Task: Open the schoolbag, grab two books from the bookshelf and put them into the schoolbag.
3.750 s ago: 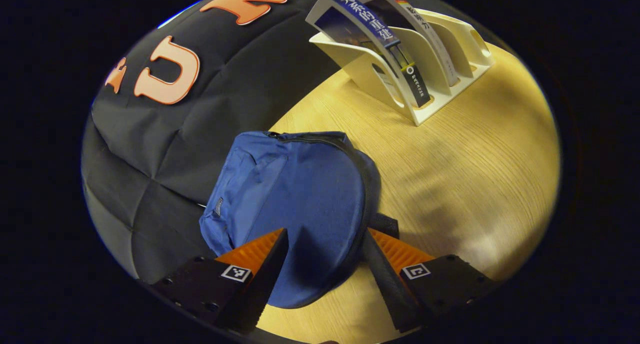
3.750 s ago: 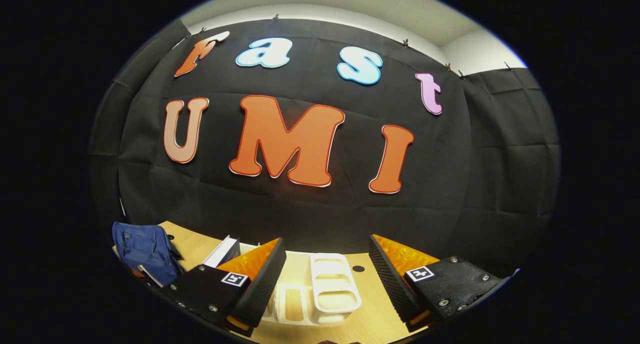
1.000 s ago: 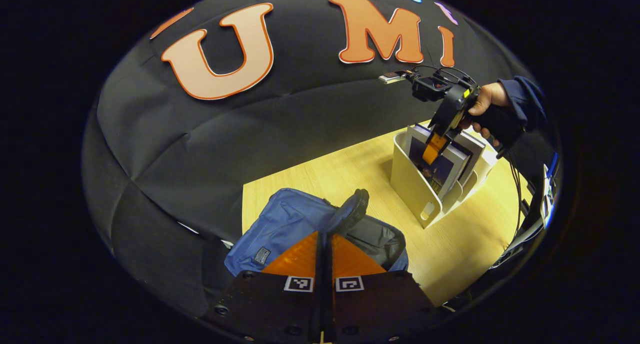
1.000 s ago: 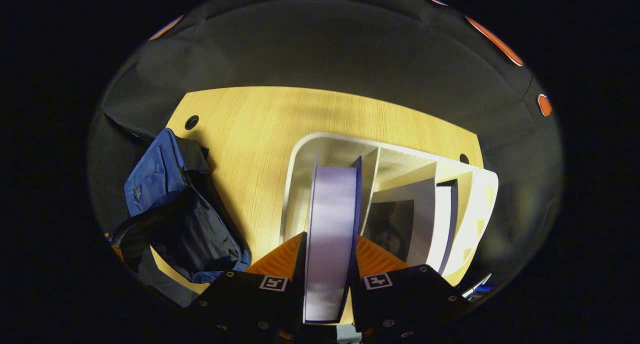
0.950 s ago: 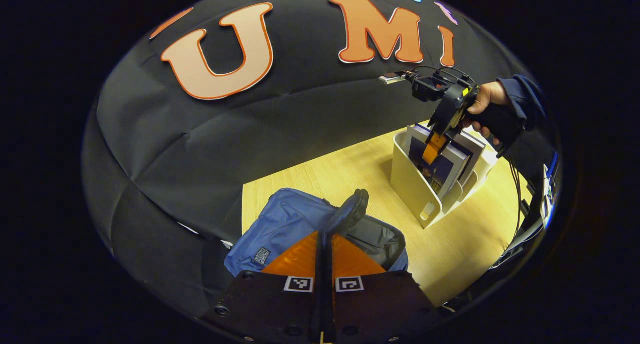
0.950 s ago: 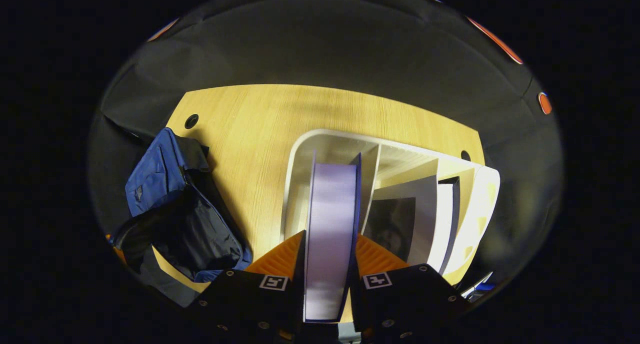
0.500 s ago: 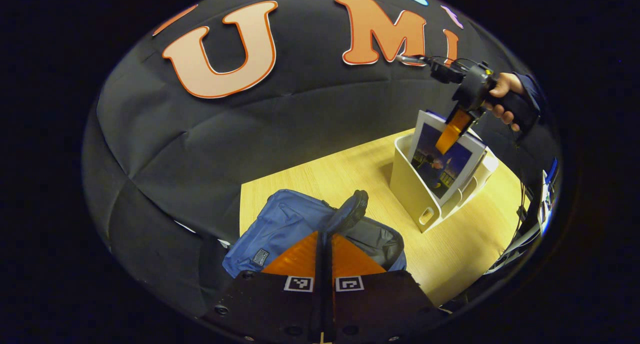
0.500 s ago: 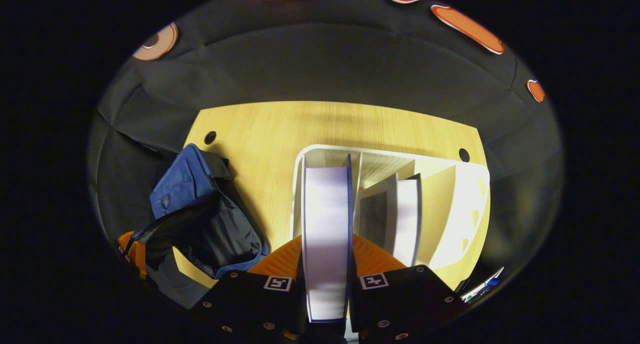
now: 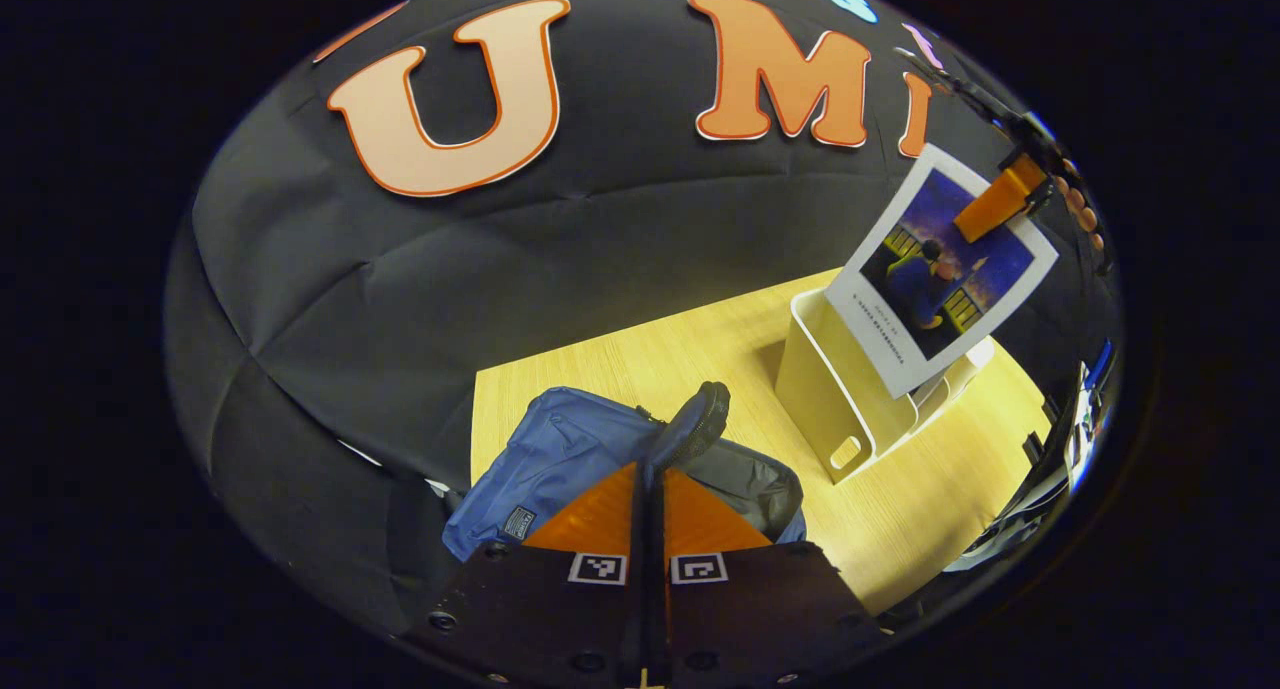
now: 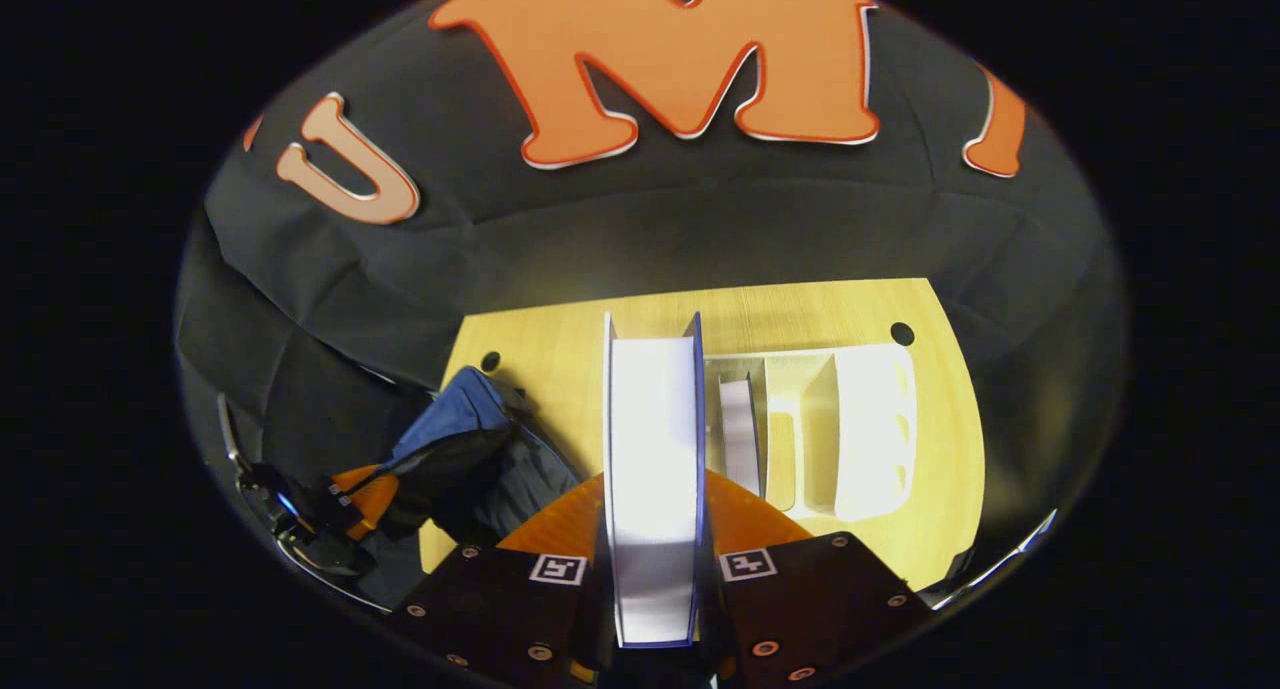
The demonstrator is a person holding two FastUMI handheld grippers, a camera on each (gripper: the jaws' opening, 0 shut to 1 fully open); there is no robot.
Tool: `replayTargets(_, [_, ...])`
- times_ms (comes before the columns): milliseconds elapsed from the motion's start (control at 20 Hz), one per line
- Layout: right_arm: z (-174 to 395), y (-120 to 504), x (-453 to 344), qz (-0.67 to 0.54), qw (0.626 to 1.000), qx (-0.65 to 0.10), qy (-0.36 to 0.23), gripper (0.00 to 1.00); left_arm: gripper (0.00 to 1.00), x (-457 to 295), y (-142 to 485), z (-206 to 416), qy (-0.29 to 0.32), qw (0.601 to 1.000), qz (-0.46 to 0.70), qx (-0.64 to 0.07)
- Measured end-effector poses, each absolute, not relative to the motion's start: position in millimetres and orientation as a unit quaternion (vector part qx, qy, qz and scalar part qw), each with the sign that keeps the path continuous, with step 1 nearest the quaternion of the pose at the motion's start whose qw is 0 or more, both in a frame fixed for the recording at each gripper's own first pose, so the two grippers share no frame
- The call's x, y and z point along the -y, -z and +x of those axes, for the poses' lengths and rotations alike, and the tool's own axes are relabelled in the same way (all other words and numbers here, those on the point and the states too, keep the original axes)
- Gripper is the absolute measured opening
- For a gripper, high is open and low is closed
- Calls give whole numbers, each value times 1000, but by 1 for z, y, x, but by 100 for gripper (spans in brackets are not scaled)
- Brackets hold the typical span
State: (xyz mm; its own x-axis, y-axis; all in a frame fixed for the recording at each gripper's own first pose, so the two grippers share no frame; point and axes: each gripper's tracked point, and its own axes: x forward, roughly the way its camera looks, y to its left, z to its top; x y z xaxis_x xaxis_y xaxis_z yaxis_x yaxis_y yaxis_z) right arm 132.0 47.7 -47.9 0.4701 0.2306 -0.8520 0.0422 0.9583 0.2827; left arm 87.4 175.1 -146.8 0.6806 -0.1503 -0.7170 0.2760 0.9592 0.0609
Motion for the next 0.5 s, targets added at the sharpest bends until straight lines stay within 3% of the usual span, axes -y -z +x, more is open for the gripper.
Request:
replayTargets(50, [128,40,-50,150,849,-502,-61,34,2,-176,146,88,116,913,77,-383])
replayTargets(200, [111,29,-75,206,850,-476,-89,33,2,-176,146,87,116,912,70,-388])
replayTargets(500, [68,85,-163,342,797,-474,-151,32,2,-167,147,94,120,911,59,-391])
